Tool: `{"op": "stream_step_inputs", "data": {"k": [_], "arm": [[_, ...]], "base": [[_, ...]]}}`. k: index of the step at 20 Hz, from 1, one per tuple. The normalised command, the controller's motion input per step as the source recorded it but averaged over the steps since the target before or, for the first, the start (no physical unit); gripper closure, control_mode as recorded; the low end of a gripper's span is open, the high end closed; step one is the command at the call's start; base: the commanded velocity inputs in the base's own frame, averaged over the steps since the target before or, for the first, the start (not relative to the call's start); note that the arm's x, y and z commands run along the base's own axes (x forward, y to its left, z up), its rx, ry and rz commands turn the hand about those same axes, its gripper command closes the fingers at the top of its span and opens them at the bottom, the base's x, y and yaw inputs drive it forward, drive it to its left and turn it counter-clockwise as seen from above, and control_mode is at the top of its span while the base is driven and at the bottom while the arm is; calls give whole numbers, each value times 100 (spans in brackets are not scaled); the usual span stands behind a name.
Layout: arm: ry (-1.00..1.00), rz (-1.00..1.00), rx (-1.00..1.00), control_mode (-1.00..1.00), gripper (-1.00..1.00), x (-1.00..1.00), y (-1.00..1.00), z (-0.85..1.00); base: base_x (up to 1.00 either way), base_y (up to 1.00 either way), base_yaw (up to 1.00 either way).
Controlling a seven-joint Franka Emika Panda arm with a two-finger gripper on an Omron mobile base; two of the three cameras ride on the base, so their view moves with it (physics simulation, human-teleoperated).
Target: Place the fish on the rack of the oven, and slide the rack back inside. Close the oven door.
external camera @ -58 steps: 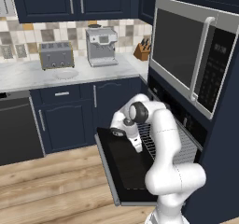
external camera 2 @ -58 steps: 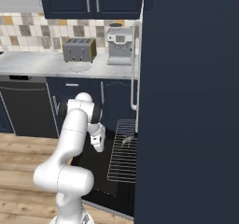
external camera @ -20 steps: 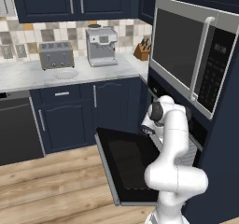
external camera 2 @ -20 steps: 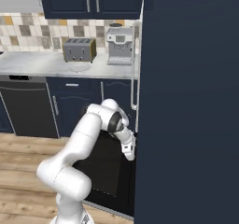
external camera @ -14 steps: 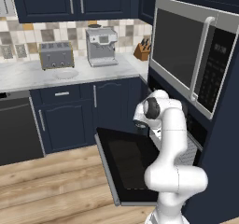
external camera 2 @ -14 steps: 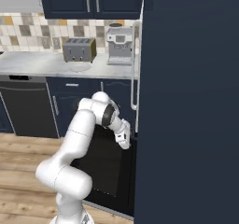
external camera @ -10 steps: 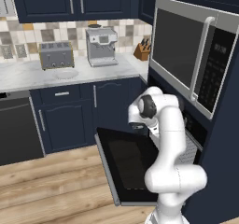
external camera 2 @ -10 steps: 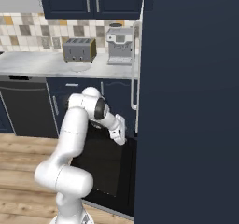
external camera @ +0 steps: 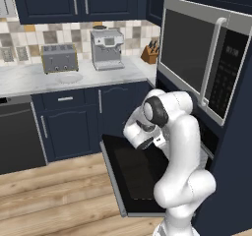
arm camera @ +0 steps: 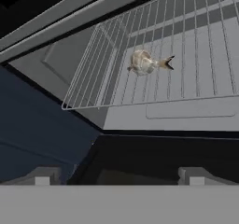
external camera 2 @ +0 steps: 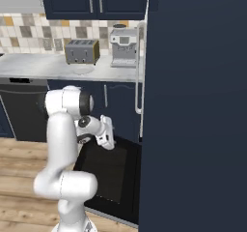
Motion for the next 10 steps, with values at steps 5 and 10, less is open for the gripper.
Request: {"op": "stream_step_inputs", "data": {"k": [5, 10], "arm": [[-13, 0, -12, -100, -100, -22, 100, 91], [-12, 0, -11, -100, -100, -4, 88, 100]], "base": [[0, 0, 0], [0, 0, 0]]}}
